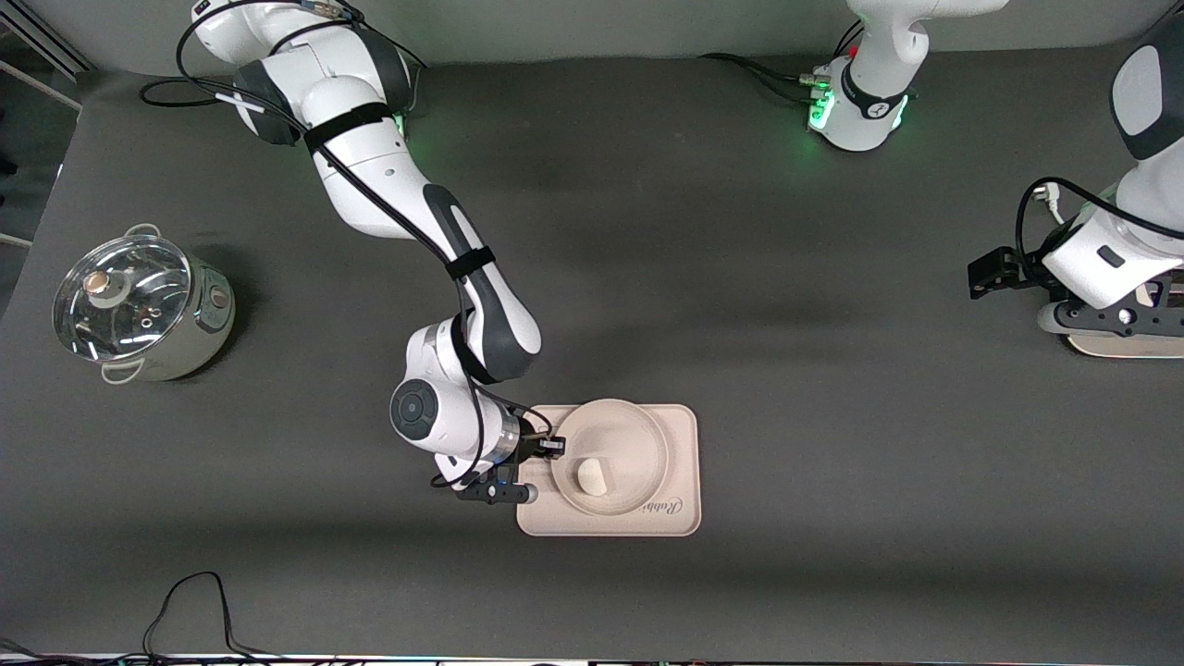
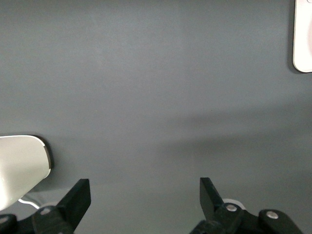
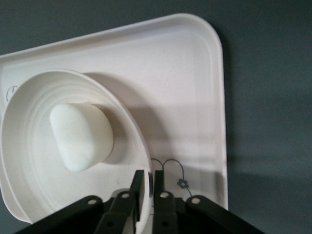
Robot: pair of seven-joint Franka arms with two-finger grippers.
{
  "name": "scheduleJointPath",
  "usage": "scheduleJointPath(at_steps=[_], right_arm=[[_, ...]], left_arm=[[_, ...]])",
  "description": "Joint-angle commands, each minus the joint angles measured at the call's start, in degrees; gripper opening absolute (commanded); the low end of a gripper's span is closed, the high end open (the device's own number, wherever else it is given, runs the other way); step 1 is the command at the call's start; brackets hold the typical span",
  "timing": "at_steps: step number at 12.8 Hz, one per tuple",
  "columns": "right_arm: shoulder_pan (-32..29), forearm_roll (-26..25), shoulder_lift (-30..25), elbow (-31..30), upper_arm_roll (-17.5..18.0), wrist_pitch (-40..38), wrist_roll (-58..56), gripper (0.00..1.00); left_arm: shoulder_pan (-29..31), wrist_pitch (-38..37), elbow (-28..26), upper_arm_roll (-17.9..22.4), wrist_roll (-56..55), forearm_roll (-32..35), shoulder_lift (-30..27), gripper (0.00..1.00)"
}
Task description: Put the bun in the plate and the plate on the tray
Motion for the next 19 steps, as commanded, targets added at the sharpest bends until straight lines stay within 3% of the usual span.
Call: scheduleJointPath(at_steps=[1, 3, 6, 9, 11, 13, 15, 17, 19], right_arm=[[-0.6, -0.9, -1.4, 1.8, 0.3, -1.4, 2.0, 1.00], [-0.7, -1.3, -5.1, 1.8, -0.8, -8.4, 2.7, 1.00], [-0.6, -2.7, -13.1, 1.7, -5.4, -19.9, 7.2, 1.00], [-3.1, -14.6, -26.7, -5.0, -4.8, -27.1, 7.2, 1.00], [-7.1, -21.2, -37.4, -10.5, -2.2, -34.4, 6.5, 1.00], [-13.4, -29.2, -45.6, -13.8, 3.0, -42.0, 3.4, 1.00], [-21.4, -34.8, -52.0, -17.3, 8.9, -43.7, -3.5, 1.00], [-26.6, -36.1, -56.7, -21.2, 10.1, -44.2, -8.6, 1.00], [-28.3, -38.1, -57.1, -21.8, 9.9, -43.5, -10.3, 1.00]], left_arm=[[-0.8, 0.2, 0.5, 0.7, -0.1, -0.4, 0.2, 1.00], [-0.8, 0.2, 0.5, 0.7, -0.1, -0.4, 0.1, 1.00], [-0.9, 0.2, 0.5, 0.7, -0.1, -0.4, 0.1, 1.00], [-0.8, 0.2, 0.5, 0.7, -0.2, -0.4, 0.1, 1.00], [-0.9, 0.1, 0.5, 0.7, -0.3, -0.4, 0.1, 1.00], [-0.4, 0.1, 0.6, 0.7, -0.3, -0.4, 0.1, 1.00], [-0.3, -0.1, 1.8, 0.7, -0.3, -0.3, 0.7, 1.00], [-0.2, 0.1, 2.2, 0.9, -0.2, -0.5, 0.9, 1.00], [-0.2, -0.4, 3.1, 0.9, -0.7, -0.3, 1.3, 1.00]])
